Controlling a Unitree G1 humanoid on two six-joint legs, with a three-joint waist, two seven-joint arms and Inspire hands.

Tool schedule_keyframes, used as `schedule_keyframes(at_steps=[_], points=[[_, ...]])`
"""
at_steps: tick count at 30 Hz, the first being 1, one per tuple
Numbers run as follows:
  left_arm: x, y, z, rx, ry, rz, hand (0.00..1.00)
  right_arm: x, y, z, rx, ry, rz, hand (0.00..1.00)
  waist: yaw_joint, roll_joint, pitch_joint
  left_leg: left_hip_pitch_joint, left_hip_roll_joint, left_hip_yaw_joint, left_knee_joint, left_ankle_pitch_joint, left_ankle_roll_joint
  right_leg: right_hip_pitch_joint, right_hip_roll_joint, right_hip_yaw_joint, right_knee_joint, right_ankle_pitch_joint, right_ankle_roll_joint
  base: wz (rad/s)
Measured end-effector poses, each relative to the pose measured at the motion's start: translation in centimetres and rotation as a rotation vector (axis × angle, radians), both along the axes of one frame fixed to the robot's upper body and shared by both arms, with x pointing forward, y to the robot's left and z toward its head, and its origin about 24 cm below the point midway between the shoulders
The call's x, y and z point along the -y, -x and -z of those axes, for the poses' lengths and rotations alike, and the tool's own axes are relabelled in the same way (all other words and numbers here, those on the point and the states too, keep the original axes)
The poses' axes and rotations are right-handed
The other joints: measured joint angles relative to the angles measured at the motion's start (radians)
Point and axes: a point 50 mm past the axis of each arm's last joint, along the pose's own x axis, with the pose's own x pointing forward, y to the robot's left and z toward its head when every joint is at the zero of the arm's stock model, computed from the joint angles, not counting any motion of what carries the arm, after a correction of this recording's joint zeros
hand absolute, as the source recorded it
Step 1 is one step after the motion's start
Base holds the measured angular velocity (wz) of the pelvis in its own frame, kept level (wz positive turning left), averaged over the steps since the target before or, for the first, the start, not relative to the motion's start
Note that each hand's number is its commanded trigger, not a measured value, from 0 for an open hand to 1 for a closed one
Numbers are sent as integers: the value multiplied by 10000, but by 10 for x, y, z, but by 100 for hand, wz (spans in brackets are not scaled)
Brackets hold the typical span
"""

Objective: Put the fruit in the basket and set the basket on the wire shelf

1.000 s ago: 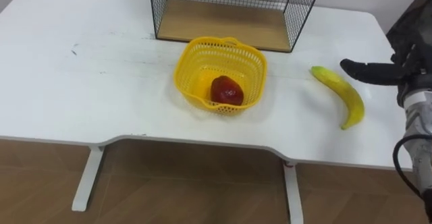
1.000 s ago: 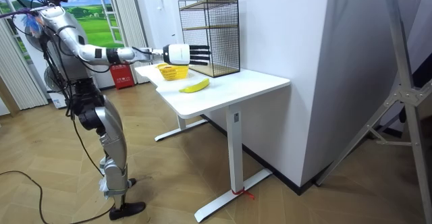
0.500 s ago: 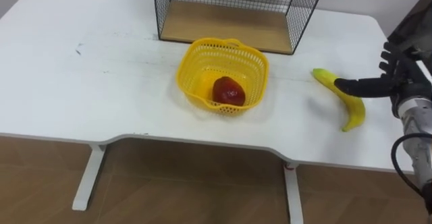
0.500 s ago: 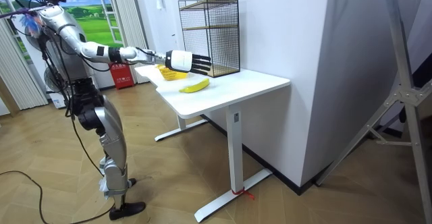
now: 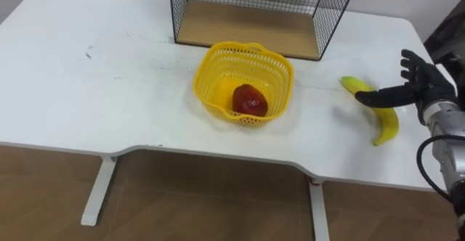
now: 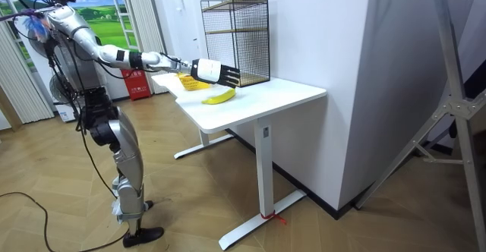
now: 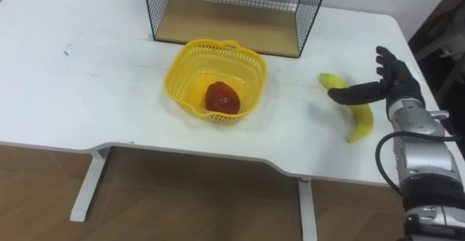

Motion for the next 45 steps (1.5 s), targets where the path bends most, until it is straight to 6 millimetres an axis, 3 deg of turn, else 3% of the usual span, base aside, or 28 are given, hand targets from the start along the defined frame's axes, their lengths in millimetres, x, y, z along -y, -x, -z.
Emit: schedule_keyframes(at_steps=[18, 45], points=[[0, 5, 1, -285, 28, -83, 0, 2, 4, 8, -621, 235, -195, 0, -172, 48, 26, -14, -30, -15, 27, 10, -20, 87, 41, -80, -25, 0, -1, 1], [-2, -4, -1, -17, -125, 105, 0, 7, 21, 30, -1963, 987, -564, 0, -221, 16, -18, -188, 4, -168, 173, 10, -25, 20, 41, -102, -6, 5, -9, 2]])
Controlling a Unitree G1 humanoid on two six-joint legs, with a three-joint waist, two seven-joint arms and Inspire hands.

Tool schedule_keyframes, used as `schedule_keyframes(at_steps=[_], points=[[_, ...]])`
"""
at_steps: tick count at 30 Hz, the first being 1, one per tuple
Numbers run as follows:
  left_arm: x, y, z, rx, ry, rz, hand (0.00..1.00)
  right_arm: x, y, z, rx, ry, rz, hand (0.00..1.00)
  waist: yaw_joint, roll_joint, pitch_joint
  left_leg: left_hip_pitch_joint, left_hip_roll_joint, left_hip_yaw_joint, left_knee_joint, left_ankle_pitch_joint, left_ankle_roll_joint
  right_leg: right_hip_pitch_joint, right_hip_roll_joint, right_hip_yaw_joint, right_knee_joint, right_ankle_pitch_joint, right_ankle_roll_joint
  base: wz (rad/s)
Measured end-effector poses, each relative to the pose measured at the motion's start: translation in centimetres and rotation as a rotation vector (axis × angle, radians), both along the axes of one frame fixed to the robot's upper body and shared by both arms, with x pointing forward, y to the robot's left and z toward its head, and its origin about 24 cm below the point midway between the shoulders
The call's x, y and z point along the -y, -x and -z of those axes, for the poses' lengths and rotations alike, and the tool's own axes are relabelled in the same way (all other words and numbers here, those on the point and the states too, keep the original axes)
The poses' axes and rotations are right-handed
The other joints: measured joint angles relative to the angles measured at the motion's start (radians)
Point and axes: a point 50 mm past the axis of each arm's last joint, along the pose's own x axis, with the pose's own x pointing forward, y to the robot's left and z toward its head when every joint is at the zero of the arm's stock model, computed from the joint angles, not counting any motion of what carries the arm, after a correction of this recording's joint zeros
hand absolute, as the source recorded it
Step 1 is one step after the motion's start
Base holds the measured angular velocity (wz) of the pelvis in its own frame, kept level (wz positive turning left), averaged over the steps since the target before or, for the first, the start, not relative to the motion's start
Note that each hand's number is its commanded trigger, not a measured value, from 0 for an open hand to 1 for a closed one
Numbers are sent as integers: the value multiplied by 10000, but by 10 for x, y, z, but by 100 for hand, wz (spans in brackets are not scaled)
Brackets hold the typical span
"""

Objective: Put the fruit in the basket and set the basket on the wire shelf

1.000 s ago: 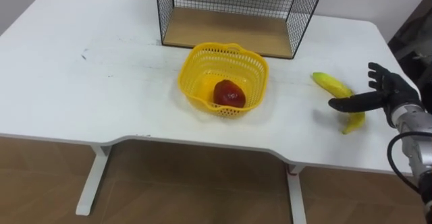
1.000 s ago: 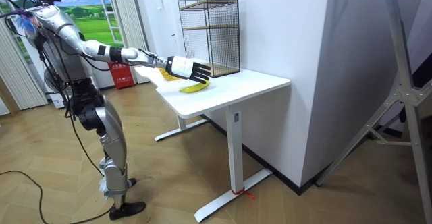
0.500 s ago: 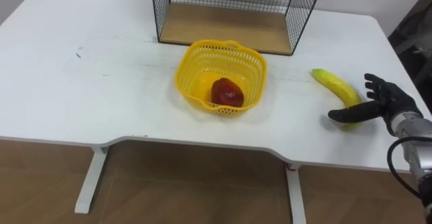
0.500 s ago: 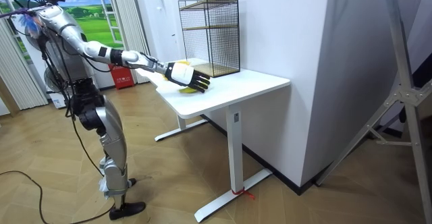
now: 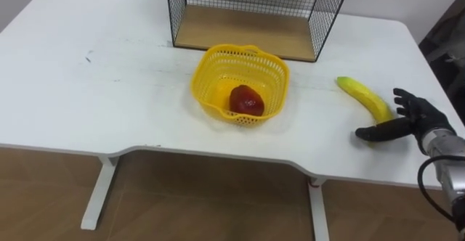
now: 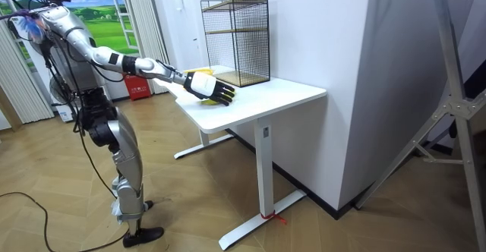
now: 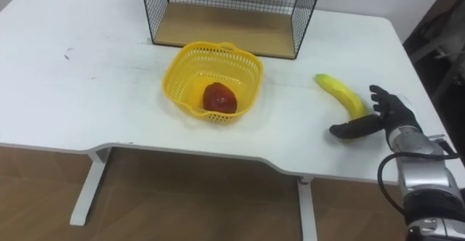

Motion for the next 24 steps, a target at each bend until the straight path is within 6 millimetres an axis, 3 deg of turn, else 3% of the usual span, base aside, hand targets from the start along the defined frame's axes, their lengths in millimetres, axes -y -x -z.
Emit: schedule_keyframes(at_steps=[12, 17, 24], points=[[0, 0, 2, -135, 79, -13, 0, -2, 3, 6, -771, 794, -743, 0, 205, -172, 28, 43, -46, -4, -83, -2, -3, 62, -1, -12, 2, 0, 0, 0], [2, -2, 3, -238, 155, 134, 0, -1, 10, 11, -1018, 889, -841, 0, 270, -310, 90, 40, -29, -5, -77, -3, -3, 79, -4, -25, -2, 0, 0, 1], [2, -2, 3, -251, 177, 158, 0, -1, 9, 11, -1035, 905, -881, 0, 289, -311, 87, 38, -30, -5, -85, -3, -3, 74, -9, -25, -2, 0, 0, 0]])
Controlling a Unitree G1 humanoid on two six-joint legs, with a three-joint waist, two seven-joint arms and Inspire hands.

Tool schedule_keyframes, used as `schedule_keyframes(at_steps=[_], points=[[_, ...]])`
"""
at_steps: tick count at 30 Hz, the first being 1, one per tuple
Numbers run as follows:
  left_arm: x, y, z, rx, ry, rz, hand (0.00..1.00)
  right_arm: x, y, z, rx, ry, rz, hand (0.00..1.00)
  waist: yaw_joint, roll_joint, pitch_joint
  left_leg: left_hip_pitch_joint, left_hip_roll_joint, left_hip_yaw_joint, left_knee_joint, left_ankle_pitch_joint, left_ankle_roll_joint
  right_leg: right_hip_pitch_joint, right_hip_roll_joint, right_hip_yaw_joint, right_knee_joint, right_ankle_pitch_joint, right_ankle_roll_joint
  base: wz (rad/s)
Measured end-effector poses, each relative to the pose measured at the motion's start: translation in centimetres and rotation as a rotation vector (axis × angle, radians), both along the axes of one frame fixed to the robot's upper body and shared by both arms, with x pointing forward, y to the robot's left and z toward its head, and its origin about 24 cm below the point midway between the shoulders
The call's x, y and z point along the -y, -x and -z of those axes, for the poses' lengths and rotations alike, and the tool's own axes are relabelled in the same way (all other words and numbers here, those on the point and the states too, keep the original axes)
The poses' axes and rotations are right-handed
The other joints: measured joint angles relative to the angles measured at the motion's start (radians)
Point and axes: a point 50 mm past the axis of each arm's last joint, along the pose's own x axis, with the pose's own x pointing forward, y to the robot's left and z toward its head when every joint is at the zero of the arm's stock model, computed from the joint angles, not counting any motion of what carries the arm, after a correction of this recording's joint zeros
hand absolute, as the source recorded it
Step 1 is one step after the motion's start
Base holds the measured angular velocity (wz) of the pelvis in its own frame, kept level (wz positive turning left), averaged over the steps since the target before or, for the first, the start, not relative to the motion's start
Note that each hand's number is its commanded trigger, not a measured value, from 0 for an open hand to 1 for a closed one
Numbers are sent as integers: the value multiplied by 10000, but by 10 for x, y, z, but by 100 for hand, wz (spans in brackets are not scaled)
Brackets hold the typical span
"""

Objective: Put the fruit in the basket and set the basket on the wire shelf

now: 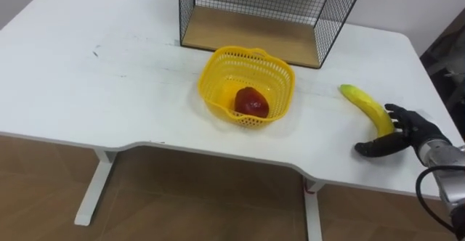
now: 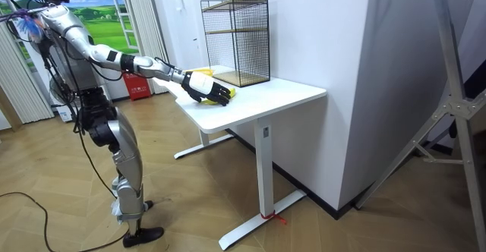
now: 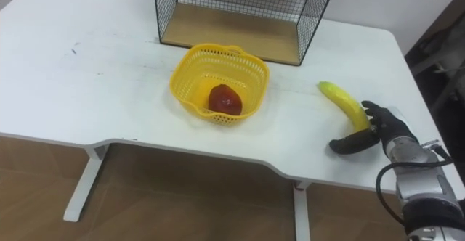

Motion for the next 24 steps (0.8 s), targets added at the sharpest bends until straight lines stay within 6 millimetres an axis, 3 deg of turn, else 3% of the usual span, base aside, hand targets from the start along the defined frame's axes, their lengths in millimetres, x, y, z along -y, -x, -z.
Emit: schedule_keyframes(at_steps=[5, 6, 7, 8, 13, 24], points=[[0, -1, 0, 27, 10, 4, 0, 0, 0, 0, 4, -2, -16, 0, 0, 5, -18, 1, 1, 0, 1, 0, 0, -1, -2, 7, 0, 0, 0, 0], [0, -1, 0, 29, 10, 5, 0, 0, 0, 0, 2, -2, -18, 22, 0, 9, -20, 1, 1, 0, 1, 0, 0, -1, -2, 7, 0, 0, 0, 0], [0, -1, 0, 32, 11, 6, 0, 0, 0, 0, 0, -1, -21, 73, 0, 12, -32, 1, 1, 0, 2, 0, 0, -1, -2, 8, 0, 0, 0, 0], [0, -2, 0, 37, 11, 7, 0, 0, 0, 0, -2, 1, -23, 98, 0, 22, -45, 3, 1, 0, 1, 1, 0, 0, -2, 8, 0, 0, 0, 0], [0, -2, 0, 40, 6, 1, 0, 1, -1, -2, 81, 386, 56, 100, 0, 104, -126, 28, 1, 5, -4, 1, 1, 19, -3, 16, 0, 0, 0, 0], [0, -2, 0, 41, -9, 20, 0, 6, -2, -9, 252, 1345, 97, 100, 10, 175, -43, 115, -1, 29, -96, 14, -17, 39, 5, 56, 16, -1, 0, -1]])
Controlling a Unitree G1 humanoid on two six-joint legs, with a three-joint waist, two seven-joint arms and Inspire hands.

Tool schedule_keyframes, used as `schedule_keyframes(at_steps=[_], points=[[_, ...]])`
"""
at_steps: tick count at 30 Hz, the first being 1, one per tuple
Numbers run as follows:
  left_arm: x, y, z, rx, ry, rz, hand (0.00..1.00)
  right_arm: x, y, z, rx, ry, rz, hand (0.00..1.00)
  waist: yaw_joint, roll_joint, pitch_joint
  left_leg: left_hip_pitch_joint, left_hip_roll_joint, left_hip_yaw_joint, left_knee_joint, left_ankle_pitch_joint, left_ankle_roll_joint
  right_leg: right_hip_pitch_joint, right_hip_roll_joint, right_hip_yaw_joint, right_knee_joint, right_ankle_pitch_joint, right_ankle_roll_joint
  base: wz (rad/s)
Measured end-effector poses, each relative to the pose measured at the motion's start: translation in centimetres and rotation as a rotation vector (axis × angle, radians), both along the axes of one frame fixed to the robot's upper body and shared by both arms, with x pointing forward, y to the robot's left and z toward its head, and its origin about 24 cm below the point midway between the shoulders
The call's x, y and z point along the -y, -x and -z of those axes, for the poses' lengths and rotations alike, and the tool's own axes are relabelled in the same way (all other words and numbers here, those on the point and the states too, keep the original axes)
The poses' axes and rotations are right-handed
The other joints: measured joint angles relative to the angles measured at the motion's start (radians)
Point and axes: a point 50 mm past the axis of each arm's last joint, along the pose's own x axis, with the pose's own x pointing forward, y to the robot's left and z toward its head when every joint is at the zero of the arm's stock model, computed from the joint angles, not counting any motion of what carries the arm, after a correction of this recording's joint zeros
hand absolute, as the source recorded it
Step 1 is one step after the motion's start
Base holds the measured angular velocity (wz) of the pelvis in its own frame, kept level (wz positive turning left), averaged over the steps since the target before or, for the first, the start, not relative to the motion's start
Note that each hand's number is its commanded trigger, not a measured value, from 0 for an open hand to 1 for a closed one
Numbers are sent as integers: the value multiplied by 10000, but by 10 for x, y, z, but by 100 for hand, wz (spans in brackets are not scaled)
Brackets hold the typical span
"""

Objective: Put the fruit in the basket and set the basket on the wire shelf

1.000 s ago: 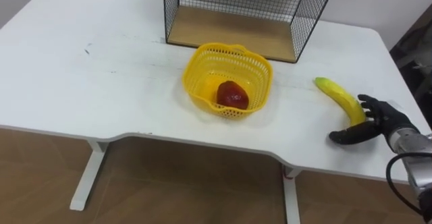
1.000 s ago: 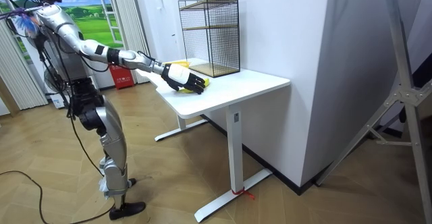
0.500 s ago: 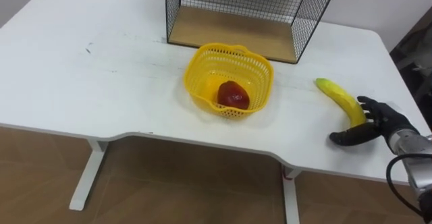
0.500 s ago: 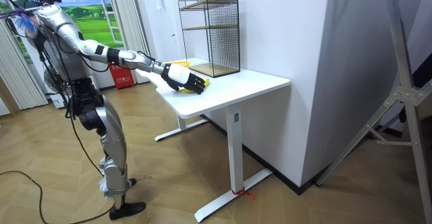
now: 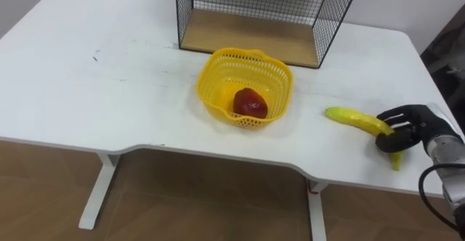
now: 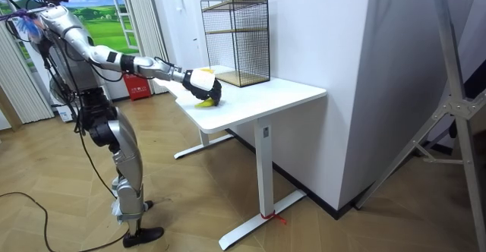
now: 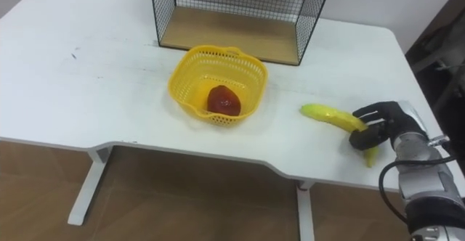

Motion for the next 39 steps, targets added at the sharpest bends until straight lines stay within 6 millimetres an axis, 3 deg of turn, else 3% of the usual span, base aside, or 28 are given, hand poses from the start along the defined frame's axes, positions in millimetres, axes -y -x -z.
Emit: schedule_keyframes(at_steps=[9, 17, 23, 31, 36, 39], points=[[1, -2, 0, 36, -4, 182, 0, -1, -1, -2, -8, 6, -79, 100, -22, -103, 53, 34, -15, -8, -82, 8, -5, -19, 13, 92, -5, -4, 4, 0], [0, -5, -1, 164, -29, 224, 0, -3, -2, -1, -94, -15, -187, 100, -28, -101, 28, 40, -5, -1, -73, 9, -6, -12, 15, 112, -6, -4, 4, 0], [0, -5, -2, 194, -44, 207, 0, -3, -1, -1, -206, -75, -189, 100, -30, -75, -70, 36, -1, 2, -68, 9, -6, -7, 20, 108, -27, -4, 4, 0], [0, -8, -3, 349, -65, 275, 0, -5, -4, -4, 132, -397, -154, 100, -60, -1, -30, 14, 2, -21, 91, 13, -12, -3, 16, 84, 4, -4, 3, 0], [3, -16, -3, 645, 21, 378, 0, -16, -16, -24, 1352, -886, -469, 100, -94, 45, 13, -35, -25, -46, 55, 12, -12, -38, 14, 126, 30, -7, -1, 0], [3, -17, -3, 769, 53, 459, 0, -29, -27, -50, 2719, -1084, -957, 100, -65, 5, 25, 5, -28, 24, 19, 13, -14, -29, 21, 145, 13, -9, -4, -1]])
